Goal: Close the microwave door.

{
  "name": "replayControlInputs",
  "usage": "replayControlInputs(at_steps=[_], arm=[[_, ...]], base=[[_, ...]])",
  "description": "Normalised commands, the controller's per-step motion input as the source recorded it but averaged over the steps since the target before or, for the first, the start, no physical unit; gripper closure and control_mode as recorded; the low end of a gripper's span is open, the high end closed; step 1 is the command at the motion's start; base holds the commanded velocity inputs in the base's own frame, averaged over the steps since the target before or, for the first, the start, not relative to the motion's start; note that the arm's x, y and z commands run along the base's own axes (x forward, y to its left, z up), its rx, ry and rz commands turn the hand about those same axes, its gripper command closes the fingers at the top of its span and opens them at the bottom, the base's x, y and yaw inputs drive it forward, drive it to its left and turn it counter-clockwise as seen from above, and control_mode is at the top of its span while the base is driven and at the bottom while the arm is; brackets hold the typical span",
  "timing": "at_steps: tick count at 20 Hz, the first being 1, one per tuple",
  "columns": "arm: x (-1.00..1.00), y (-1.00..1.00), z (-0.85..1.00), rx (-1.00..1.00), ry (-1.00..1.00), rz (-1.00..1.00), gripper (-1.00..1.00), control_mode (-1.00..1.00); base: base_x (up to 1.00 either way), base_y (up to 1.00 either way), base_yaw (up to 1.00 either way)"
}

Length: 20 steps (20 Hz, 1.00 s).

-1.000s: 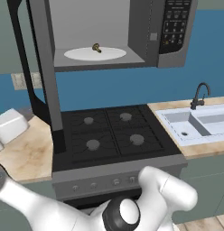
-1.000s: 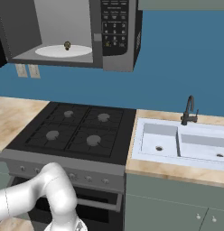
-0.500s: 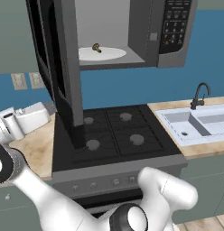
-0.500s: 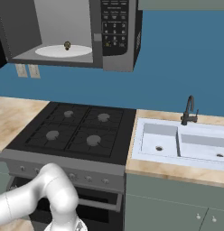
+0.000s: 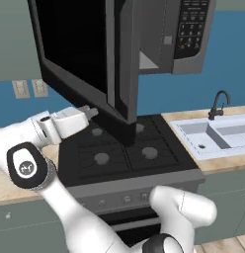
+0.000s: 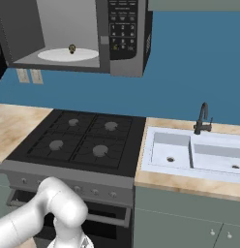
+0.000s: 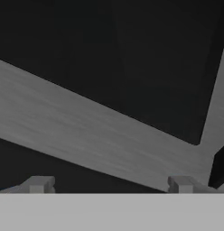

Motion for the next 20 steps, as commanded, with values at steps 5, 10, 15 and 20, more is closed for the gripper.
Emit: replayControlInputs(at_steps=[5, 10, 15, 20], arm=[[0.17, -0.48, 0.0, 0.0, -0.02, 0.04, -1.0, -1.0], [0.19, -0.16, 0.0, 0.0, -0.05, 0.07, -1.0, -1.0], [0.35, -0.08, 0.06, 0.0, -0.01, 0.05, -1.0, -1.0], [0.42, -0.14, 0.14, 0.0, 0.0, 0.06, -1.0, -1.0]], base=[[0.0, 0.0, 0.0], [0.0, 0.0, 0.0], [0.0, 0.0, 0.0], [0.0, 0.0, 0.0]])
